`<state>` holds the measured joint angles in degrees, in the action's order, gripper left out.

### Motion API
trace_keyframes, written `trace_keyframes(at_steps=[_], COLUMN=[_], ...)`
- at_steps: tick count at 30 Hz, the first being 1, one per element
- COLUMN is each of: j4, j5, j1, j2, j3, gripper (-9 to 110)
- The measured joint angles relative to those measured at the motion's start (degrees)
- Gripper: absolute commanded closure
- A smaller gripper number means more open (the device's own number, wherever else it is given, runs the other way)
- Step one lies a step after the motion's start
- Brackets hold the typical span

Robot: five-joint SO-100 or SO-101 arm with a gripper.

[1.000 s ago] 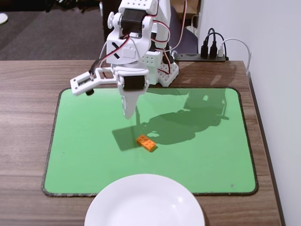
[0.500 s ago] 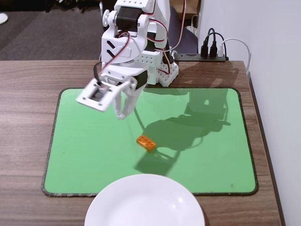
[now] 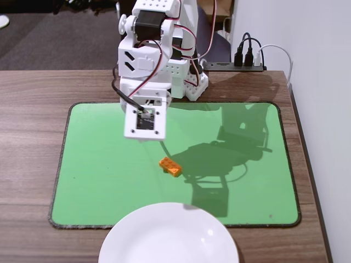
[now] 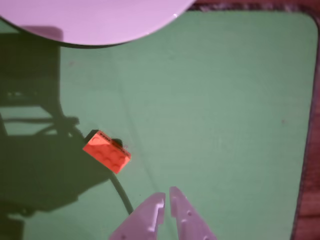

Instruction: Grasp a lego block and put it on the plate.

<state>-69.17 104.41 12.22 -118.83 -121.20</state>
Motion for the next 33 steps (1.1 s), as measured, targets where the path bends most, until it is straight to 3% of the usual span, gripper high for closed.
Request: trace_keyframes(at_steps=[20, 33], j4=[-16.6, -17.2], j5=[18.2, 23.4], j1=[-3.7, -2.4], j2=[8.5, 14.5], j3=[12.0, 17.9], gripper=[101, 100])
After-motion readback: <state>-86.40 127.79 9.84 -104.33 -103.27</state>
